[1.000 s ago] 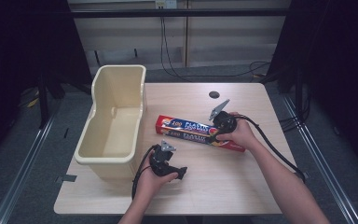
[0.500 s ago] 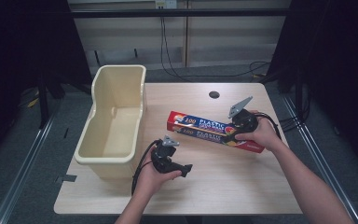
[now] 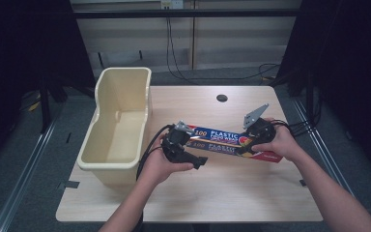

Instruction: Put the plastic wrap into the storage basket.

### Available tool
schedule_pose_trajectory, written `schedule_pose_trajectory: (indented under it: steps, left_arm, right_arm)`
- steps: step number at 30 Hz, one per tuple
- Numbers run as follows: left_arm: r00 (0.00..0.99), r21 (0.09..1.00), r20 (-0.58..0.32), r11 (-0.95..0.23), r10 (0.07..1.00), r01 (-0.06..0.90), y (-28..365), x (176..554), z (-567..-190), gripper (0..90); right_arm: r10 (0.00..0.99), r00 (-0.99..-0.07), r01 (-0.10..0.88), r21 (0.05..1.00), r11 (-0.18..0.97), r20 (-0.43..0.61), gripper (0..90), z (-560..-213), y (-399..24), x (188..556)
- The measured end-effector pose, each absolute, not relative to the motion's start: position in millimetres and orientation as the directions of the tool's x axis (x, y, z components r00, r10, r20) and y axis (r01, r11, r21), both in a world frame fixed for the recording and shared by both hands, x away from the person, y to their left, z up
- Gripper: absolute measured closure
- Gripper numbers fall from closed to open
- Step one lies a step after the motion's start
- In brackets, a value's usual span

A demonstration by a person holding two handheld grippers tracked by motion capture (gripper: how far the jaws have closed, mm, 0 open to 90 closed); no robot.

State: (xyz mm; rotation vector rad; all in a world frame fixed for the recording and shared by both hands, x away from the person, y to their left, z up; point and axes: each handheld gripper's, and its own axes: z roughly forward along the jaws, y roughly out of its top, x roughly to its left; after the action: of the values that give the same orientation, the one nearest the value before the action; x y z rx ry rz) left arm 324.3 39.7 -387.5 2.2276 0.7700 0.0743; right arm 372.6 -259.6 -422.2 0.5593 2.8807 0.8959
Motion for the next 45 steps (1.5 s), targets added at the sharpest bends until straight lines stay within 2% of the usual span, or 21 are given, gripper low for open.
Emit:
schedule_pose_trajectory:
  steps: [5,11,24,41,45]
  left_arm:
    - [0.845,0.674,-0.113,-0.584,0.523,0.452,29.3,337.4,-369.9,1.0]
    - [0.872,0.657,-0.090,-0.630,0.481,0.415,17.8,352.2,-366.3,1.4]
    - [0.911,0.600,-0.080,-0.710,0.403,0.367,-10.6,368.8,-371.3,1.7]
    - [0.950,0.533,-0.091,-0.791,0.299,0.300,-33.9,371.1,-388.2,2.7]
    - [0.963,0.513,-0.072,-0.818,0.261,0.260,-39.1,368.8,-392.3,2.7]
  right_arm:
    - [0.328,-0.944,0.292,0.549,0.783,0.035,41.4,-423.1,-257.5,368.5]
    - [0.295,-0.955,0.268,0.562,0.783,0.045,41.4,-422.1,-256.2,366.1]
    - [0.250,-0.968,0.224,0.572,0.789,0.034,41.3,-418.4,-256.5,363.1]
    - [0.180,-0.983,0.159,0.572,0.805,0.020,41.1,-410.4,-250.7,358.6]
    - [0.158,-0.987,0.142,0.576,0.805,0.022,41.1,-408.2,-248.5,358.6]
